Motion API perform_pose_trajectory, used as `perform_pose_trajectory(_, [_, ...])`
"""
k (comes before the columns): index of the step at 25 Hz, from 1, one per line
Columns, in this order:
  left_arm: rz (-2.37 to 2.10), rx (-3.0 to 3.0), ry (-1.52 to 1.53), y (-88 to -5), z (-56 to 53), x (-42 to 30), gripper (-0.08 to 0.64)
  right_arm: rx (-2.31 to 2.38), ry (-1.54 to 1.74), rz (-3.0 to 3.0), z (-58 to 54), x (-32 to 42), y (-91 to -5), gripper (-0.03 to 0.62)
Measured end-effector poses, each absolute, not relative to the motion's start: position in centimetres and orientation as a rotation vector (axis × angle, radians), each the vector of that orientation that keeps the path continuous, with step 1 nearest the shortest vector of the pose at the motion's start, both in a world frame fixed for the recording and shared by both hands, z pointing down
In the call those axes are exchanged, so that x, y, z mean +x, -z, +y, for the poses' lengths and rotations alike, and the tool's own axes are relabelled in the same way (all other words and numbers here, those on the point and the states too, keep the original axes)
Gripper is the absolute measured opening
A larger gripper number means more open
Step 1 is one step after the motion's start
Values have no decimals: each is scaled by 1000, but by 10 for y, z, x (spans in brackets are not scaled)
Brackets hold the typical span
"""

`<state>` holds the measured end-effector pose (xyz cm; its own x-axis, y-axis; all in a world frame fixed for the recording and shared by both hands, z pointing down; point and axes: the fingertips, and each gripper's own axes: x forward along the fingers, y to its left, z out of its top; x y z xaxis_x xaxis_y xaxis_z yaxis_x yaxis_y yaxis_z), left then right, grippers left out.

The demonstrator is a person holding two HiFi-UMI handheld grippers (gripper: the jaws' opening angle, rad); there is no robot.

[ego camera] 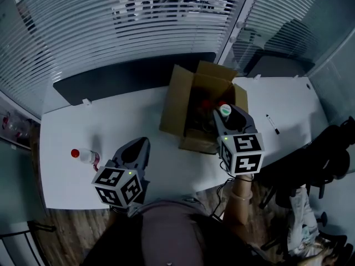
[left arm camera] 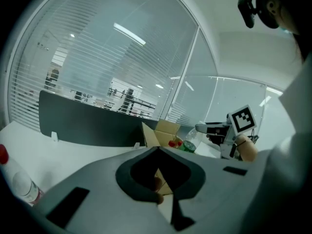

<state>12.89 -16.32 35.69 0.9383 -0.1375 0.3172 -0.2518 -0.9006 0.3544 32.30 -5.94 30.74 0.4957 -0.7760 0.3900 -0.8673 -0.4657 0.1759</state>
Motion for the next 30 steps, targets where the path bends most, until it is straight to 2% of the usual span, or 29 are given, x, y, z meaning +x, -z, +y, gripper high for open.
perform_pose_trajectory(30, [-327,2721,-382,-357,-87,73,8,2429,-65,-1510,15,242,-241,175])
